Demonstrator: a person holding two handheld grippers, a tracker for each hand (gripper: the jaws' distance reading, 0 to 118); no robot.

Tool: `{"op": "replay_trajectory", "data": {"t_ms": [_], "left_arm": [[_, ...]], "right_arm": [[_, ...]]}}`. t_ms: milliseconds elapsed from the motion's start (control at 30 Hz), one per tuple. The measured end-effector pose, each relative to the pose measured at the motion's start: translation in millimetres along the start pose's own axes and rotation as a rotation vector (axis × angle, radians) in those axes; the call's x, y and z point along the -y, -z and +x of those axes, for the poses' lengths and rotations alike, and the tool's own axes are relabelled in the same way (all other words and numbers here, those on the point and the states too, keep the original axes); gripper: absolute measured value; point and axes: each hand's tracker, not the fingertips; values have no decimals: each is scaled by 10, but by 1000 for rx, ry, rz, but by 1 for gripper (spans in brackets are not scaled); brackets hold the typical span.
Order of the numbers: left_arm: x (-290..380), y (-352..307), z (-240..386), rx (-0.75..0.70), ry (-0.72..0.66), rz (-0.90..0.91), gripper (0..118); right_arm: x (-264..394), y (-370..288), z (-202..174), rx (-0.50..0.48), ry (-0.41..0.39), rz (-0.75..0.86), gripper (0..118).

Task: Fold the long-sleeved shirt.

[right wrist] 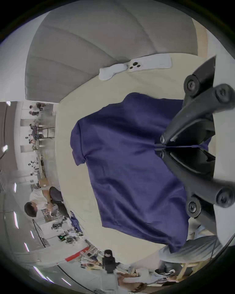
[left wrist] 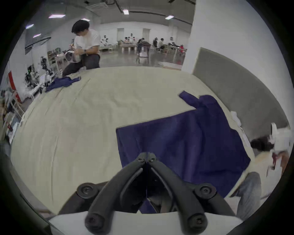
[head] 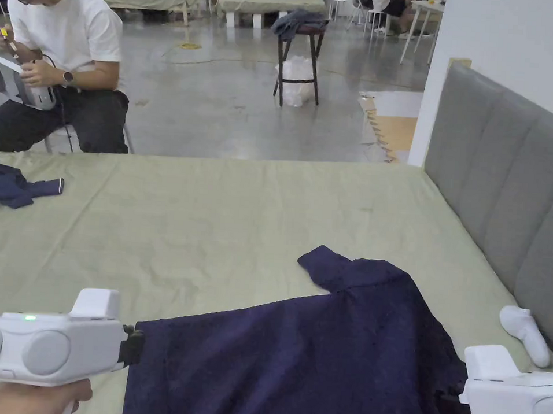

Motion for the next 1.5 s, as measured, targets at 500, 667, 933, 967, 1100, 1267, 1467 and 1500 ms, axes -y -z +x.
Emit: {"op": "replay_trajectory", "data": {"t_ms": [500,667,933,967,1100,1267,1467,1500], "left_arm": [[-189,1979,-166,-112,-34,-192,88],[-223,1632,-54,-22,56,-176,12],[-55,1232,-374,-81,21,-125,12],[-13,1216,-339,-94,37,-136,12],[134,1240,-360,-112,41,-149,12],[177,1258,-329,-114,48,-156,12],[153,1255,-289,-123,71,-162,12],[147,1249,-290,-124,74,-162,12]], "right_arm": [[-672,638,193,-4,-21,-55,0],[-1397,963,560,10,11,-38,1],[-2281,1583,973,49,48,-80,98],[-2315,1680,980,61,49,-96,97],[-2332,2041,907,60,55,-151,92],[-2220,2485,682,44,25,-248,74],[-2186,2650,607,12,-16,-265,21],[-2186,2616,607,9,-27,-245,14]]}}
